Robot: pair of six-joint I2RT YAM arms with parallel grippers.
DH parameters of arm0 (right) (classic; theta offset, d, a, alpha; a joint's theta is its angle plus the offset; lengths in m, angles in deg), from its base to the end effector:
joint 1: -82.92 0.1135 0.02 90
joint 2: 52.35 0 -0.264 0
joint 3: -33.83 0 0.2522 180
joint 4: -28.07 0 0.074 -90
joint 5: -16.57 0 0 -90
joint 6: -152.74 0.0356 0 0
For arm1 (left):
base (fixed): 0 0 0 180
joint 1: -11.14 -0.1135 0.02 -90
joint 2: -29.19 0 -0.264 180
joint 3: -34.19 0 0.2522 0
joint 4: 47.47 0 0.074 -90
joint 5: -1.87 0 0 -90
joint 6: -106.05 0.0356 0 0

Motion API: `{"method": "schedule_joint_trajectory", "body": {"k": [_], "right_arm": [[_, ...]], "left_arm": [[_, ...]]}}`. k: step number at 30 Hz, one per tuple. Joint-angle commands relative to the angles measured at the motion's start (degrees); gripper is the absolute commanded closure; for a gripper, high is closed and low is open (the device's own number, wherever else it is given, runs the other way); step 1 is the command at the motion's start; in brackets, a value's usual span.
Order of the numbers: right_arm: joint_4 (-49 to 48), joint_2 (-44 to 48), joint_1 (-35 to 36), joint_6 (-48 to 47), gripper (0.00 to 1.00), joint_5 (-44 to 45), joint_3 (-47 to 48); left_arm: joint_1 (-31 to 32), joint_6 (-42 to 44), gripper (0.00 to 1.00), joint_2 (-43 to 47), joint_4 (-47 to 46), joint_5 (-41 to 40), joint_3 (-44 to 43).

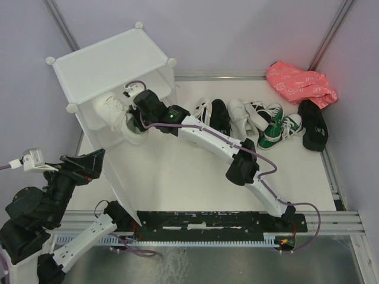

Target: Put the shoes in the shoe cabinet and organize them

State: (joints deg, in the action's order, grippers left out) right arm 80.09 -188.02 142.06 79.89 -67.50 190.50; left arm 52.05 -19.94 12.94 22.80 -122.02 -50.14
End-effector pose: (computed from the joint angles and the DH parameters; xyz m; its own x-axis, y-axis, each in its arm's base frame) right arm 0.2791 0.4600 0.3320 -0.4910 -0.2499 -0.8346 -0.6945 0.6906 0.2018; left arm -0.0141 0.0385 0.4174 -0.0954 -0.5628 -0.8210 0.0822 0.8175 -0.5700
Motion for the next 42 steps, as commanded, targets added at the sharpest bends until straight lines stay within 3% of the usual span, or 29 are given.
{"method": "schedule_joint_trajectory", "body": {"k": [1, 7, 12, 17, 21, 24, 27, 34, 42], "right_arm": [[-12.20, -0.87, 0.01, 0.31, 0.98, 4.77, 6.83], [-14.21, -4.33, -0.73, -0.47, 0.92, 7.24, 9.97], [-16.23, -5.35, -1.19, -0.80, 0.81, 9.55, 10.62], [-16.89, -5.48, -1.56, -0.63, 0.59, 10.37, 11.15], [-17.38, -5.48, -1.65, -0.24, 0.50, 11.10, 11.64], [-16.81, -5.08, -1.71, 0.08, 0.36, 10.19, 11.80], [-17.54, -3.13, -1.72, 0.58, 0.30, 7.11, 10.06], [-19.27, -3.34, -2.09, 1.30, 0.31, 5.26, 11.53], [-30.61, -6.28, -2.44, 5.53, 0.33, 3.12, 10.68]], "left_arm": [[-0.05, -2.81, 0.01, 1.08, -1.07, 0.43, -0.14], [-0.04, -3.43, 0.01, 2.19, -0.63, 0.12, 0.71], [-0.04, -3.03, 0.01, 2.89, -0.47, -0.74, 1.27], [-0.04, -2.60, 0.01, 3.16, -0.27, -0.91, 0.72], [-0.09, -2.97, 0.01, 3.97, -0.27, -0.89, 0.71], [-0.07, -3.50, 0.01, 4.37, -0.05, -0.78, 0.57], [-0.05, -3.74, 0.01, 4.45, 0.23, -0.83, 0.13], [-0.03, -4.31, 0.01, 4.68, 0.01, -0.68, 0.02], [-0.04, -5.06, 0.01, 5.08, -0.26, -0.56, 0.00]]}}
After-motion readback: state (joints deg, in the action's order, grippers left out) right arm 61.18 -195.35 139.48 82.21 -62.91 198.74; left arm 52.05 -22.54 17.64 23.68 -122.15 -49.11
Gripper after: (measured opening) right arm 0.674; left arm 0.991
